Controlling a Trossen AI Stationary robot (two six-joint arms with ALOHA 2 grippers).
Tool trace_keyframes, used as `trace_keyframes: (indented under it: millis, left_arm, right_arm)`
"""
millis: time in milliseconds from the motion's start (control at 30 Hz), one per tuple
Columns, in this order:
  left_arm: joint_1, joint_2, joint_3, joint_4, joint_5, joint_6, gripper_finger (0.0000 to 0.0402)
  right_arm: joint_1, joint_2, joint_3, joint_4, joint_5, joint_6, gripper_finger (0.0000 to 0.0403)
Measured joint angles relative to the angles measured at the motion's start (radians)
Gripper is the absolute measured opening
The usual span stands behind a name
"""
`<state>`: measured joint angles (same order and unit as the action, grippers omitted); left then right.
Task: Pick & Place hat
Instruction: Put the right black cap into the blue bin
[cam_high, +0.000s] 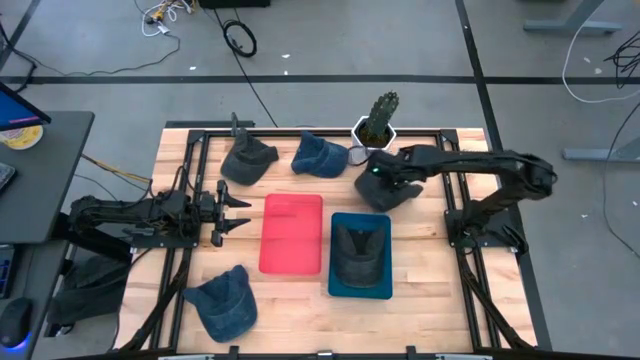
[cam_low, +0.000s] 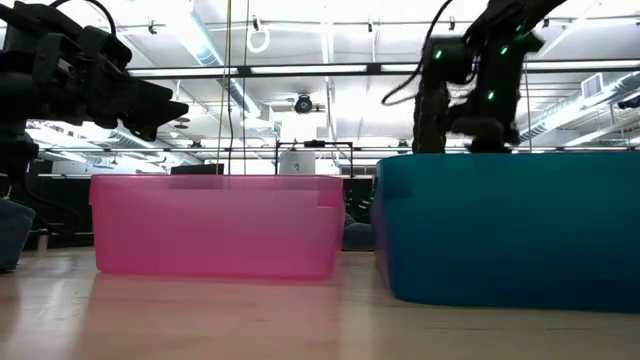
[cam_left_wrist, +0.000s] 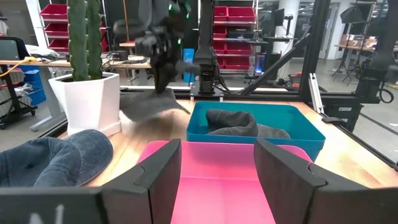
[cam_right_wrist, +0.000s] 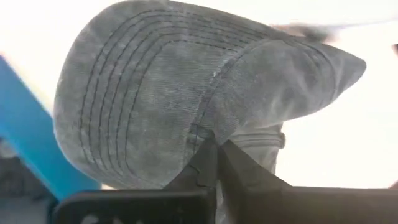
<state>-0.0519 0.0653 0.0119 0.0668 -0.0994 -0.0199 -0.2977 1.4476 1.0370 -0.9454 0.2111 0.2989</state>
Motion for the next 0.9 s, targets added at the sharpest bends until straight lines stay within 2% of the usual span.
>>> trace_keyframes:
  millis: [167,400,667,900]
  left_arm:
    - [0.0,0.0,0.0,0.0,0.0,0.0,0.0206]
    - [0.0,0.0,0.0,0.0,0.0,0.0,0.0206]
    - [0.0,0.0,0.0,0.0,0.0,0.0,0.0206]
    - [0.0,0.0,0.0,0.0,0.0,0.0,0.0206]
  right_arm:
    - [0.028,-0.167,0.0,-0.019,0.009,-0.06,0.0002]
    - [0.165,-0.315,0.0,-0.013,-0.039,-0.208,0.0001]
    - [0.401,-0.281,0.028,0.009,-0.045,-0.335,0.0]
    - [0.551,-0.175,0.125,0.033,-0.043,-0.338,0.0]
